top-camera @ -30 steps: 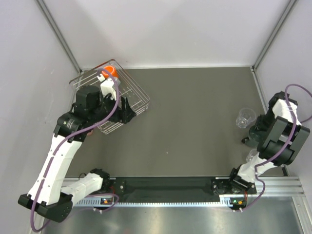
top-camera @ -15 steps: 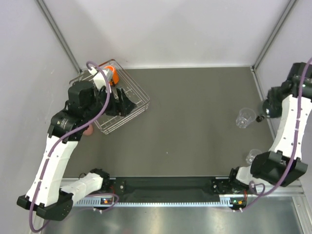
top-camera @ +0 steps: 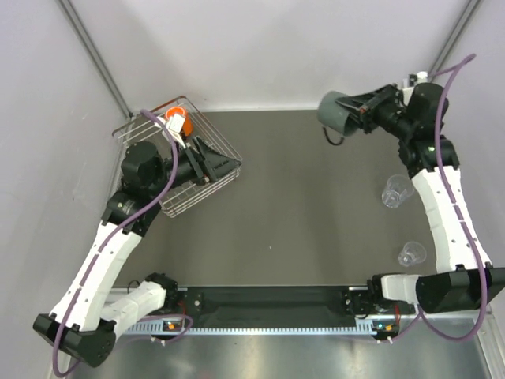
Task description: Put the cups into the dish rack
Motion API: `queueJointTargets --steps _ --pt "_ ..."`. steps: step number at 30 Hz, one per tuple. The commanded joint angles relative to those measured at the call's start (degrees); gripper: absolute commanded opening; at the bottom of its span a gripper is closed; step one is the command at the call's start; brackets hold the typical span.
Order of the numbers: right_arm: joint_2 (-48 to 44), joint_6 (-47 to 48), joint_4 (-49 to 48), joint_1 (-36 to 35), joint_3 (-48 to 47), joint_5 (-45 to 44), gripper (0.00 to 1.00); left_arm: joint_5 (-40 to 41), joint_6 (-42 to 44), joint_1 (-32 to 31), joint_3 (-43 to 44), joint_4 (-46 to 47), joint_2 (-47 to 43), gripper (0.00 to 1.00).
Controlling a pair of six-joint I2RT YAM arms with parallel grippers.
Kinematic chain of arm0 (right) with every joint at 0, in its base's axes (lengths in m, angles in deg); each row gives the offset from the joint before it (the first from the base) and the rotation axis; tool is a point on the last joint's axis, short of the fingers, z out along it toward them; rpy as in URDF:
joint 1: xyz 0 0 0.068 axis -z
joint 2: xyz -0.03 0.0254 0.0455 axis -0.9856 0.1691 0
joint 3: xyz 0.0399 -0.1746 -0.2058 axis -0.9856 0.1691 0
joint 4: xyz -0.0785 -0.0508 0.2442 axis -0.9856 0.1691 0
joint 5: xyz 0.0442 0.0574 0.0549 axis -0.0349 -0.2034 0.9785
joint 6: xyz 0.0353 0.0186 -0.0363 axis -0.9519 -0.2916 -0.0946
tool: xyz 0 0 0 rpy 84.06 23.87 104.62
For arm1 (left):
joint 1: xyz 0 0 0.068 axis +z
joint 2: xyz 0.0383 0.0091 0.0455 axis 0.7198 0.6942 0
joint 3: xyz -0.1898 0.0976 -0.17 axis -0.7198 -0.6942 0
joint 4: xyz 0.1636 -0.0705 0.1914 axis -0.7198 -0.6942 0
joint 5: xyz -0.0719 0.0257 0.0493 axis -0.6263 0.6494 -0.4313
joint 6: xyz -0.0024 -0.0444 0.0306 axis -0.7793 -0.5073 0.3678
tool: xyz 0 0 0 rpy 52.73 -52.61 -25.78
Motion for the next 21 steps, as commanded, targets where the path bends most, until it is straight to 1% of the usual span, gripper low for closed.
queueJointTargets --steps 1,2,3,5,6,7,8,9,10,11,13,14,18,19,21 --pt "-1.9 -14.6 -33.9 -4.6 2.3 12.8 0.0 -5.2 -10.6 -0.3 -4.2 23.9 -1.9 0.77" --pt "-1.2 -17.0 -37.6 -7.1 2.5 13.7 0.0 -6.0 -11.5 -0.3 -5.6 29.7 -1.9 0.77" --pt "0.3 -21.7 -44.2 -8.3 1.8 14.5 0.0 -6.1 -12.3 -0.3 -5.7 31.4 -1.4 0.77" --pt "2.1 -26.6 -51.1 -12.3 0.9 16.8 0.0 -7.9 -12.1 -0.3 -5.5 36.5 -0.7 0.77" --pt "3.8 -31.3 -57.3 -13.6 -0.2 17.3 0.0 -8.3 -11.7 -0.3 -5.2 37.5 0.2 0.77" --pt "4.7 -33.5 -59.8 -14.9 -0.9 18.9 0.0 -8.8 -11.0 -0.3 -4.2 37.9 0.5 0.77" --pt "5.7 -35.7 -62.9 -17.9 -1.6 19.8 0.0 -9.1 -10.4 -0.3 -3.7 38.4 1.1 0.77" --pt "6.7 -39.5 -65.2 -19.4 -2.8 20.8 0.0 -10.6 -9.5 -0.3 -3.4 40.5 1.8 0.76" --pt "8.0 -41.1 -69.3 -20.8 -2.8 21.7 0.0 -11.1 -9.0 -0.3 -2.8 41.7 2.1 0.75" --pt "8.0 -42.1 -70.1 -23.1 -2.7 21.7 0.0 -11.5 -8.4 -0.3 -2.4 42.6 2.4 0.75" --pt "6.4 -42.3 -68.6 -24.3 -0.7 21.7 0.0 -12.5 -5.3 -0.3 -0.9 43.1 2.6 0.75" --pt "5.9 -42.4 -68.1 -24.7 -0.4 22.3 0.0 -12.7 -1.8 -0.5 -0.6 43.2 2.3 0.74" --pt "4.3 -42.5 -67.1 -24.7 0.4 25.3 0.0 -12.3 7.1 -1.1 -1.6 44.3 0.1 0.75" --pt "4.4 -42.0 -66.6 -24.8 0.4 26.6 0.0 -12.8 7.8 -1.1 -1.4 44.4 0.2 0.75" --pt "4.5 -41.5 -66.2 -24.9 0.2 28.1 0.0 -17.9 7.3 -1.1 0.0 44.3 2.6 0.75"
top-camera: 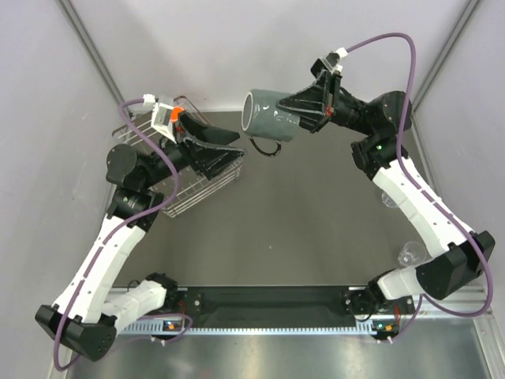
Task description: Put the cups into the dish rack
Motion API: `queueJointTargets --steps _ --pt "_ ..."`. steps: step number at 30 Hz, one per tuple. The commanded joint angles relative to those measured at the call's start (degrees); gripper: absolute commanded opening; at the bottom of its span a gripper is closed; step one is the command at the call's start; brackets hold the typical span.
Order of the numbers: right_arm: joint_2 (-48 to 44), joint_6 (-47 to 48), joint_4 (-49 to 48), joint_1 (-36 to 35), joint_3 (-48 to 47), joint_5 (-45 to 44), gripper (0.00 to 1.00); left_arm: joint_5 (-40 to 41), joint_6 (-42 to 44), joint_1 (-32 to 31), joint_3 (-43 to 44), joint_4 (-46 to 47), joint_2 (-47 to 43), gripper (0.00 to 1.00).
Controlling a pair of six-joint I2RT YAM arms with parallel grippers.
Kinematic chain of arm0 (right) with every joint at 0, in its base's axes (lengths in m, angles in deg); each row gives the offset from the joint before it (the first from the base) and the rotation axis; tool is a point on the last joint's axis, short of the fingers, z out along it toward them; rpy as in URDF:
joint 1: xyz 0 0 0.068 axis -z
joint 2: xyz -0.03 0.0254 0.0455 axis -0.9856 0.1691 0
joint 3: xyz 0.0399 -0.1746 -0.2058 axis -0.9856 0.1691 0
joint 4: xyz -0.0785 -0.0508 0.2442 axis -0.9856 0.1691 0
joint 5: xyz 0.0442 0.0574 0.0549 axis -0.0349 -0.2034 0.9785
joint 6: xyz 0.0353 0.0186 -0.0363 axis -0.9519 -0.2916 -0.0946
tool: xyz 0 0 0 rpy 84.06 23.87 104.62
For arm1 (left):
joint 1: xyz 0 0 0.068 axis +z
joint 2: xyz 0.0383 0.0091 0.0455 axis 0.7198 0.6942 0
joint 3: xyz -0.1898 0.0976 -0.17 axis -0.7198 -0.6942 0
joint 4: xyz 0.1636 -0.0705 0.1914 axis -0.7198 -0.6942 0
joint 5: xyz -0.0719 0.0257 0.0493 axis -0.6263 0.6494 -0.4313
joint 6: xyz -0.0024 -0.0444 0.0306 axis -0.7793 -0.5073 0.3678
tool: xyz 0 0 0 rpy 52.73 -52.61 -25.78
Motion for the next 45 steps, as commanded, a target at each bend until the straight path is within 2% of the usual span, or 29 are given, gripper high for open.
queueJointTargets --steps 1,3,8,12,15,19,21,23,28,34,40,42,45 --pt "-2.9 -1.4 -7.1 0.0 -1.4 3.4 0.0 -7.6 4.4 -0.3 4.6 5.1 1.8 0.74" --pt "-2.6 -0.6 -7.3 0.0 -2.2 5.1 0.0 -12.3 1.2 -0.9 5.9 7.4 4.2 0.73" --pt "-3.5 1.0 -7.2 -0.2 -1.7 6.9 0.0 -12.0 2.1 -2.9 6.5 7.6 4.6 0.73" --pt "-4.1 2.1 -6.6 -0.7 0.0 4.5 0.0 -7.6 3.8 -5.5 5.5 7.2 4.3 0.72" --pt "-3.5 2.9 -6.4 -1.8 -0.6 2.7 0.0 -4.2 5.8 -7.8 4.4 6.7 4.3 0.66" --pt "-2.6 4.0 -5.7 -2.8 -1.7 0.9 0.0 1.4 8.9 -10.4 5.4 3.7 5.4 0.63" --pt "-2.4 5.1 -4.9 -3.2 -2.4 0.0 0.0 2.8 10.4 -11.6 5.8 2.5 5.8 0.57" --pt "-2.5 6.2 -4.4 -3.8 -2.7 -0.6 0.0 5.3 10.6 -12.3 5.6 2.3 5.8 0.55" --pt "-2.0 8.8 -2.4 -4.7 -3.6 -1.7 0.0 6.5 10.0 -13.6 6.4 2.5 7.3 0.48" --pt "-0.4 10.3 -1.0 -6.3 -6.1 -2.1 0.0 6.5 9.5 -14.9 7.5 2.8 9.2 0.53" --pt "-0.4 10.5 -0.9 -6.8 -5.9 -2.0 0.0 9.0 9.7 -15.1 7.1 3.1 8.1 0.4" --pt "-0.7 10.8 -0.6 -6.9 -5.5 -1.9 0.0 9.5 9.8 -15.1 6.7 3.1 7.7 0.41" --pt "-1.2 11.3 0.0 -6.9 -4.8 -1.7 0.0 10.8 10.3 -15.1 6.5 1.8 6.7 0.49"
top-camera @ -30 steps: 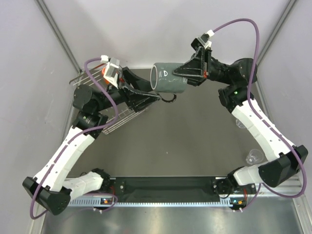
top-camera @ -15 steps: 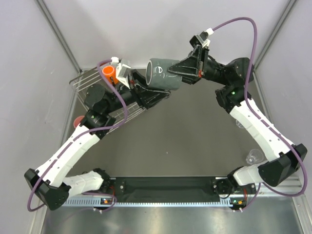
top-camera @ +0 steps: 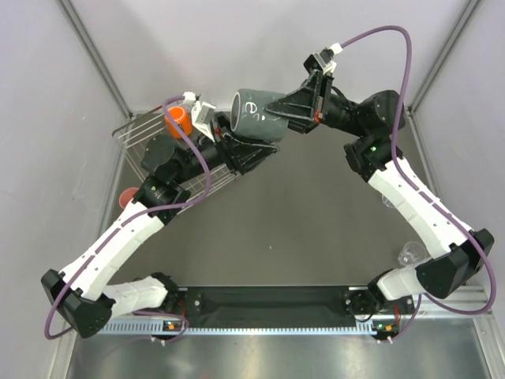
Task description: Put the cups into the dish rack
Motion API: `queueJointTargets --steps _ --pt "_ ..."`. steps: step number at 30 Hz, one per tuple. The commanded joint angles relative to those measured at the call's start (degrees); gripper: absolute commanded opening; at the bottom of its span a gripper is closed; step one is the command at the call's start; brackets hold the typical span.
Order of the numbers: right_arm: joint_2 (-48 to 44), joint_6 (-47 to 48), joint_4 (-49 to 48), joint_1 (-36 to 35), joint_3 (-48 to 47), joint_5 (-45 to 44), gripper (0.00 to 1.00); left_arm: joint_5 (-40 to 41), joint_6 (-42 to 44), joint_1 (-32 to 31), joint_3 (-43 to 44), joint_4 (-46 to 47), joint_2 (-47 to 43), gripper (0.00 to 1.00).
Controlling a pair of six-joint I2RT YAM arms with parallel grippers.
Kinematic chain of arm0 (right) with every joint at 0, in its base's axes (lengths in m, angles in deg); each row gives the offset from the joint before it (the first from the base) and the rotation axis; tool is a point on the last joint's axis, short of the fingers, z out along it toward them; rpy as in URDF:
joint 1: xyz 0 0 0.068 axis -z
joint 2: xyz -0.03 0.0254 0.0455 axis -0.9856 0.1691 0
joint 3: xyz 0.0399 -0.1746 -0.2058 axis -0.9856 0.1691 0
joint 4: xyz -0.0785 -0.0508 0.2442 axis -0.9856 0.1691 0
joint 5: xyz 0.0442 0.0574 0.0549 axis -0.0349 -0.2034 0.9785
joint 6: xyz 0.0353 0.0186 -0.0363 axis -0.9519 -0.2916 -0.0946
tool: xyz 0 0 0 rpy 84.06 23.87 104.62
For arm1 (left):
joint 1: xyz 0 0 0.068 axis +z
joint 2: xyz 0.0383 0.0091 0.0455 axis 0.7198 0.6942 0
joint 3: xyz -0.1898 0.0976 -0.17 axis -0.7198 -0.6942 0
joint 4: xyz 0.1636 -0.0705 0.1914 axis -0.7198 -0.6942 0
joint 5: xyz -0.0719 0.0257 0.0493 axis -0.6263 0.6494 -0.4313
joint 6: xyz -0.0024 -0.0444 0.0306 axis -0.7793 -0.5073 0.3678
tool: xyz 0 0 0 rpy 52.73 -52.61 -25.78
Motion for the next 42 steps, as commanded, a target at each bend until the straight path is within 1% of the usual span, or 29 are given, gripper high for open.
queueJointTargets --steps 1,4,7,8,12,13,14,17,18,20,21,22,23,25,26,28,30,31,32,33,34,35,36,37,38,39,40,41,42 --pt "-1.8 1.2 -1.8 -1.9 -1.8 0.5 0.0 3.1 1.1 -0.4 1.5 1.2 -2.6 0.49" --pt "-2.2 1.2 -1.8 -1.9 -1.4 0.2 0.0 4.4 1.3 -0.4 0.2 1.1 -4.2 0.52" --pt "-2.3 1.4 -1.6 -1.9 -1.4 0.0 0.0 5.8 1.3 -0.4 -1.3 1.6 -5.7 0.53" --pt "-2.4 1.3 -1.6 -1.8 -1.4 0.0 0.0 6.8 1.2 -0.4 -1.7 1.7 -5.8 0.51" --pt "-2.2 1.5 -1.4 -2.3 -1.7 -0.1 0.0 6.4 -0.1 -0.4 -1.4 3.4 -5.2 0.43" --pt "-2.2 1.5 -1.3 -2.4 -1.8 -0.1 0.0 6.0 -0.6 -0.4 -1.2 3.6 -4.5 0.4" --pt "-2.1 1.5 -1.4 -2.5 -1.9 -0.1 0.0 5.7 -0.6 -0.4 -0.8 3.6 -4.2 0.34" --pt "-1.9 1.4 -1.6 -2.9 -1.9 -0.2 0.0 4.8 -0.6 -0.4 0.2 3.6 -3.3 0.21" --pt "-1.9 1.4 -1.6 -2.9 -1.9 -0.1 0.0 4.9 -0.6 -0.4 0.5 3.4 -3.1 0.07" --pt "-1.9 1.2 -1.9 -2.9 -1.8 0.1 0.0 5.3 -0.5 -0.4 0.6 3.2 -3.3 0.0" --pt "-1.8 1.1 -1.9 -2.8 -1.7 0.2 0.01 6.5 -0.1 -0.4 0.6 2.8 -3.6 0.0" --pt "-1.9 1.4 -1.6 -2.9 -1.4 0.3 0.04 7.2 0.1 -0.4 0.6 1.9 -3.9 0.0" --pt "-2.1 1.5 -1.3 -2.9 -1.3 0.5 0.18 8.2 0.6 -0.4 1.1 0.9 -4.1 0.0" --pt "-2.3 3.1 0.0 -2.6 -0.8 0.8 0.34 10.8 2.1 -0.3 1.6 -2.8 -4.6 0.0" --pt "-2.8 4.3 3.1 -2.4 -0.6 1.1 0.49 11.5 2.8 -0.4 2.2 -4.0 -4.9 0.0" --pt "-3.5 8.1 7.0 -1.5 0.4 1.6 0.61 14.2 4.4 -0.3 2.7 -6.1 -5.6 0.0" --pt "-5.1 11.4 14.8 0.2 1.2 1.6 0.66 16.1 6.2 -0.3 3.4 -9.1 -6.7 0.0" --pt "-5.6 15.5 18.0 1.0 1.7 1.5 0.67 17.0 6.9 -0.3 3.5 -9.9 -7.0 0.0" --pt "-7.1 17.5 21.3 1.9 2.2 1.2 0.7 20.0 7.4 -0.2 4.4 -13.1 -7.2 0.0" --pt "-7.9 19.4 29.7 4.6 3.3 0.2 0.71 21.5 8.7 -0.1 4.8 -14.8 -7.3 0.0" --pt "-8.8 23.9 34.9 6.1 3.8 -0.4 0.71 23.0 9.4 0.2 5.2 -16.4 -7.3 0.0" --pt "-10.6 26.5 40.3 7.7 4.2 -1.1 0.71 27.6 10.1 0.5 6.7 -17.7 -7.1 0.0" --pt "-11.3 29.1 51.0 11.1 4.2 -3.2 0.71 31.5 10.9 0.5 7.6 -24.1 -6.5 0.0" --pt "-12.4 35.3 57.8 12.7 3.9 -4.6 0.7 36.3 10.9 0.7 8.5 -26.6 -6.1 0.0" --pt "-12.9 38.5 63.4 14.2 3.4 -6.1 0.68 41.0 10.7 0.8 10.2 -29.6 -5.6 0.0" --pt "-13.1 41.9 68.8 15.6 2.7 -10.0 0.68 50.3 10.8 1.0 11.0 -33.4 -4.5 0.0" --pt "-13.1 48.4 80.1 17.5 0.3 -12.1 0.68 54.4 10.3 1.2 12.0 -36.1 -3.8 0.0" --pt "-12.6 51.7 84.3 18.0 -1.1 -13.8 0.68 59.1 9.6 1.5 14.7 -38.7 -2.8 0.0" --pt "-12.0 55.0 89.0 18.5 -4.9 -17.8 0.68 65.7 8.7 1.6 16.2 -43.9 -0.3 0.0"
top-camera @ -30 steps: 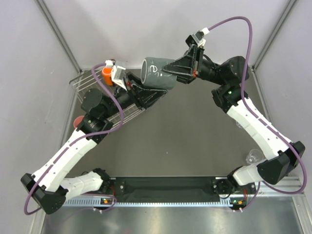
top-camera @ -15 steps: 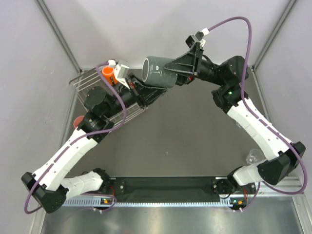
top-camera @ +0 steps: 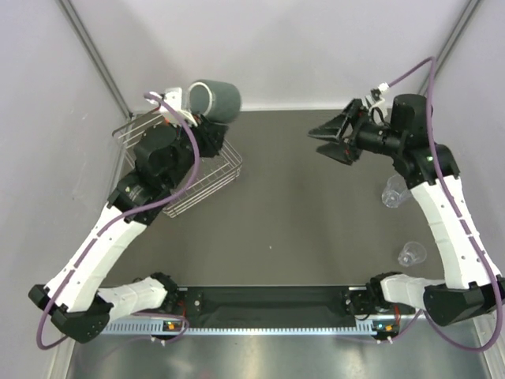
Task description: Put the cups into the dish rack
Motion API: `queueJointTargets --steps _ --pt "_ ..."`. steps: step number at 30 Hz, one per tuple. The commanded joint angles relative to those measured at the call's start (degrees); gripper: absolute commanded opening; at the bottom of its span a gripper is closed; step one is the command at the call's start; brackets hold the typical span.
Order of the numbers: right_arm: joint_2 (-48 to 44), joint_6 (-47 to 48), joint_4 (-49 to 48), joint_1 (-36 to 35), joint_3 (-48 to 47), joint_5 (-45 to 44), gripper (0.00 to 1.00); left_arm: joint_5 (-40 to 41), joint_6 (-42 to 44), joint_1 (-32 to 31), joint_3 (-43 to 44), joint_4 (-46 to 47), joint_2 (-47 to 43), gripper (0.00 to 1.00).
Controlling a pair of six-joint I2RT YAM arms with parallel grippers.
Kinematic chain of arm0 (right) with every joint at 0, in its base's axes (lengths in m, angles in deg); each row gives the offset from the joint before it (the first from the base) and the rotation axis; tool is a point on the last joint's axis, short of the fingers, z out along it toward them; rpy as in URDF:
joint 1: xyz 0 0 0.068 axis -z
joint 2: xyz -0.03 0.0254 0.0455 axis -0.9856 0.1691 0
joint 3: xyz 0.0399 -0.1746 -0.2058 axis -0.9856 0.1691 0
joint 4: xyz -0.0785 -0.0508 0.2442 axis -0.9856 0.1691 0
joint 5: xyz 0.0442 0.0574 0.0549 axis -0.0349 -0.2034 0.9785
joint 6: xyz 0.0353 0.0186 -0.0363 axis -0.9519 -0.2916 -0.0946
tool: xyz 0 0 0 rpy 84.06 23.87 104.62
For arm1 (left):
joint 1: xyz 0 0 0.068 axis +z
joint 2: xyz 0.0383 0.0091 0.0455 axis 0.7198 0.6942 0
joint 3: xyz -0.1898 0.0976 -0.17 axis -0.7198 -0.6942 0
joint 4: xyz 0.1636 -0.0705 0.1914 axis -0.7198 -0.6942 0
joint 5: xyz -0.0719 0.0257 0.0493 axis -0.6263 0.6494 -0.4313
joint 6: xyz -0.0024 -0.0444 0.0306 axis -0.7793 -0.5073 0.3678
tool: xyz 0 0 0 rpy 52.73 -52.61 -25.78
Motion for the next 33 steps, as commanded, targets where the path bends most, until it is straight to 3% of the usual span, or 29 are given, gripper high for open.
queueJointTargets --steps 1,4,5,8,14,17,28,33 --pt "-0.1 23.1 33.1 1.5 -9.4 -11.4 0.68 26.6 -0.4 1.2 7.8 -10.9 4.1 0.0" --pt "1.4 30.8 42.5 1.5 -15.4 -20.2 0.69 31.8 -4.5 6.3 13.1 -19.8 10.0 0.0" --pt "1.2 31.8 43.4 1.5 -15.9 -22.7 0.69 31.2 -6.2 11.9 15.7 -22.5 11.7 0.0" --pt "-0.8 34.2 44.3 1.5 -14.4 -23.5 0.69 32.9 -13.7 20.1 21.0 -30.3 18.7 0.0" --pt "-3.5 39.1 45.6 1.7 -11.0 -27.6 0.7 45.2 -16.6 22.0 26.8 -30.0 32.1 0.0" --pt "-5.0 40.4 45.0 1.5 -8.2 -27.6 0.7 45.0 -18.0 23.3 29.8 -29.4 38.9 0.0" --pt "-5.5 42.9 44.9 1.2 -6.0 -30.4 0.71 48.8 -24.8 27.3 21.9 -22.2 47.9 0.0" --pt "-3.8 43.1 44.2 0.9 -6.7 -30.8 0.71 44.8 -24.8 30.2 14.8 -15.8 48.3 0.0"
